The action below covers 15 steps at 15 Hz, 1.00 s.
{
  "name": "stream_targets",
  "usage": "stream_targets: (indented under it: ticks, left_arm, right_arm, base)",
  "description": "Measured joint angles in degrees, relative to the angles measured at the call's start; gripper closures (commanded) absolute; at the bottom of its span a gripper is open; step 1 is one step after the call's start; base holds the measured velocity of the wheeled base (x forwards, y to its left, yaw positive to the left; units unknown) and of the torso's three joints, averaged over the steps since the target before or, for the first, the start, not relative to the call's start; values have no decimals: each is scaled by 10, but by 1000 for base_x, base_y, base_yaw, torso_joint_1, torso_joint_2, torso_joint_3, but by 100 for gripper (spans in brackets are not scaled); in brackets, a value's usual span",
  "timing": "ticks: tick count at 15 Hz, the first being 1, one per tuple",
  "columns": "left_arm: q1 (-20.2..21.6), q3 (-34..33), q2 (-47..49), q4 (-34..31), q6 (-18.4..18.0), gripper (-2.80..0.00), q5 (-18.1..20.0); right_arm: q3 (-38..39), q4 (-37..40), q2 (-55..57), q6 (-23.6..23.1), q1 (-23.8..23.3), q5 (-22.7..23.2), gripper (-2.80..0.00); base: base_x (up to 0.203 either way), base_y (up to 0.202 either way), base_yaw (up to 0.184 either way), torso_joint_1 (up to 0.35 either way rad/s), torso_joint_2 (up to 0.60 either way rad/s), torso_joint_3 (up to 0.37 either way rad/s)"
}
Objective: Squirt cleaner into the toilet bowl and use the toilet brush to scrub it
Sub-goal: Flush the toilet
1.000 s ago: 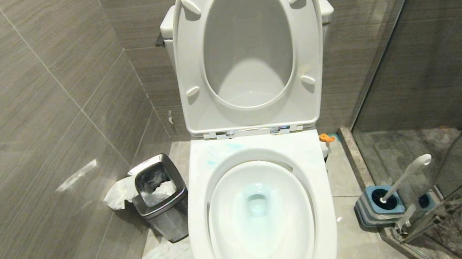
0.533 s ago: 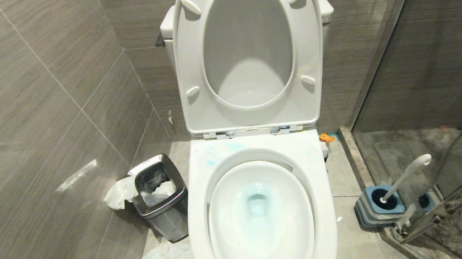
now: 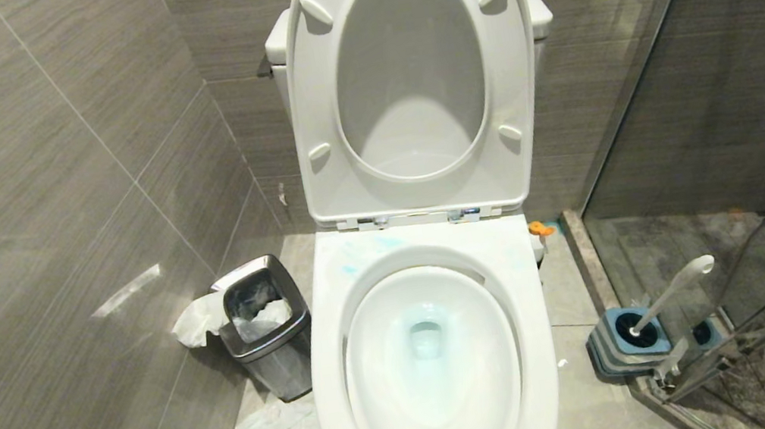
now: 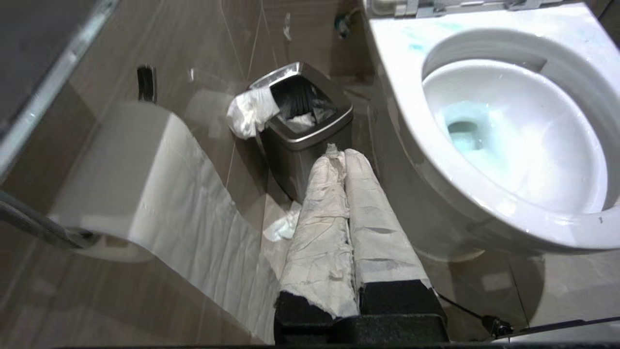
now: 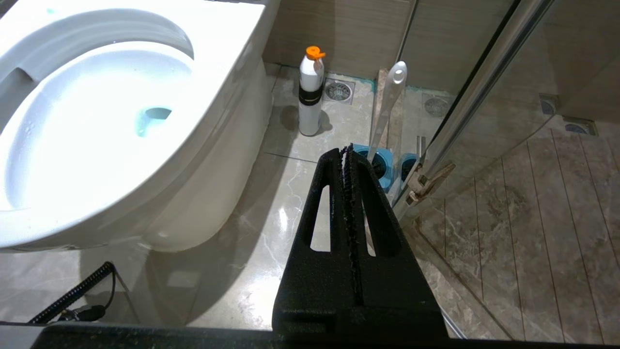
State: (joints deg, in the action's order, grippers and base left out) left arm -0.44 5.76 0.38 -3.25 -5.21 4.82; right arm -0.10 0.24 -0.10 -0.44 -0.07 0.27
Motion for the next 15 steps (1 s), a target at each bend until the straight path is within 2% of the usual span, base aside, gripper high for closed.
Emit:
stream_targets:
  ticks: [4, 7, 11, 13, 15]
  left_arm:
    - [0, 72, 46, -4, -9, 0, 35]
    - [0, 162, 139, -1, -16, 0, 57]
    - [-2, 305, 325, 11, -24, 0, 98]
    - [-9, 370, 430, 46, -27, 0, 107]
    - [-23, 426, 538, 112, -28, 0, 112]
  right_arm:
    - [0, 0, 0, 0, 0, 0, 0]
    - [0, 0, 0, 0, 0, 0, 0]
    - [0, 0, 0, 0, 0, 0, 0]
    - [0, 0, 0, 0, 0, 0, 0]
    - [0, 0, 0, 0, 0, 0, 0]
  base:
    - [0, 0, 0, 0, 0, 0]
    - [0, 0, 0, 0, 0, 0]
    - [0, 0, 0, 0, 0, 0]
    - [0, 0, 0, 0, 0, 0]
    - [0, 0, 0, 0, 0, 0]
